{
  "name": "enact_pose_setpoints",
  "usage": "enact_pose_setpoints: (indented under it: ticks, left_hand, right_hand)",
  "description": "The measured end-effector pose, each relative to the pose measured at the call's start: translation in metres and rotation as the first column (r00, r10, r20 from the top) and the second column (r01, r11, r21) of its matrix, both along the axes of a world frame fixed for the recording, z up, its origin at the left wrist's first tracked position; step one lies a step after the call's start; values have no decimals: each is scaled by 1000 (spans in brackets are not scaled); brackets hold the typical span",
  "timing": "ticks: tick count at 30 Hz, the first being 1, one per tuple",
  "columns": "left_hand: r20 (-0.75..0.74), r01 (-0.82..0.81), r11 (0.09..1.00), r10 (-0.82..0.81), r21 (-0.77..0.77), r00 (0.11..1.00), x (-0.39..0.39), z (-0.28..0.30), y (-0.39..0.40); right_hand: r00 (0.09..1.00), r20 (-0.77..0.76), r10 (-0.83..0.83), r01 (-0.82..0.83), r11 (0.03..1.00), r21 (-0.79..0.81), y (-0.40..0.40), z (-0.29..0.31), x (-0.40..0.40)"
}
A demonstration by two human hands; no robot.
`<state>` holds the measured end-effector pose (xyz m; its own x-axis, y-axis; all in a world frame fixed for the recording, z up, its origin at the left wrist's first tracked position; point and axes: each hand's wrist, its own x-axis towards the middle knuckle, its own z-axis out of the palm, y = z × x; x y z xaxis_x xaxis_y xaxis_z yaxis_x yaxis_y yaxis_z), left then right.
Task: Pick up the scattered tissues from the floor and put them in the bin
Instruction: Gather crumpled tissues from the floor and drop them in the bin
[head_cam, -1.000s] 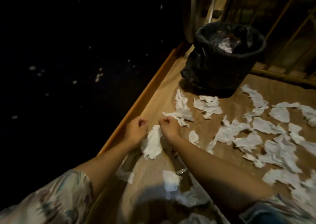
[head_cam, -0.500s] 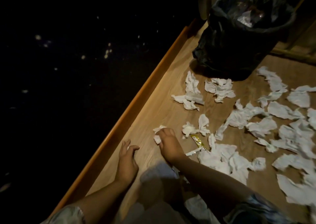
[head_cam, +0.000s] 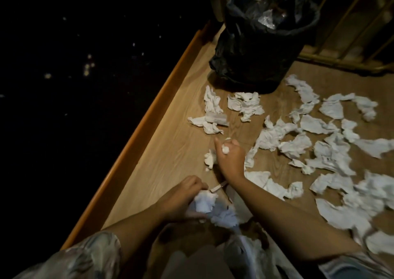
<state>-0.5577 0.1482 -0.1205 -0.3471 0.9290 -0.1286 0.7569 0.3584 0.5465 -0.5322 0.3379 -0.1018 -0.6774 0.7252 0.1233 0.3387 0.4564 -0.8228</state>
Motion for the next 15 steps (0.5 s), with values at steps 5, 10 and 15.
enact_pose_setpoints:
  ticks: [5, 10, 15]
  left_hand:
    - [-123, 221, 975, -219, 6, 968, -5, -16, 3]
    - [-32, -24, 992, 29, 128, 999, -19, -23, -1]
    - [-23, -255, 959, 260, 121, 965, -37, -22, 4]
  right_hand:
    - [996, 66, -62, 73, 983, -168, 21, -13, 5]
    - [915, 255, 314, -265, 942, -206, 8, -31, 10]
    - [855, 411, 315, -313, 947, -74, -2, -42, 13]
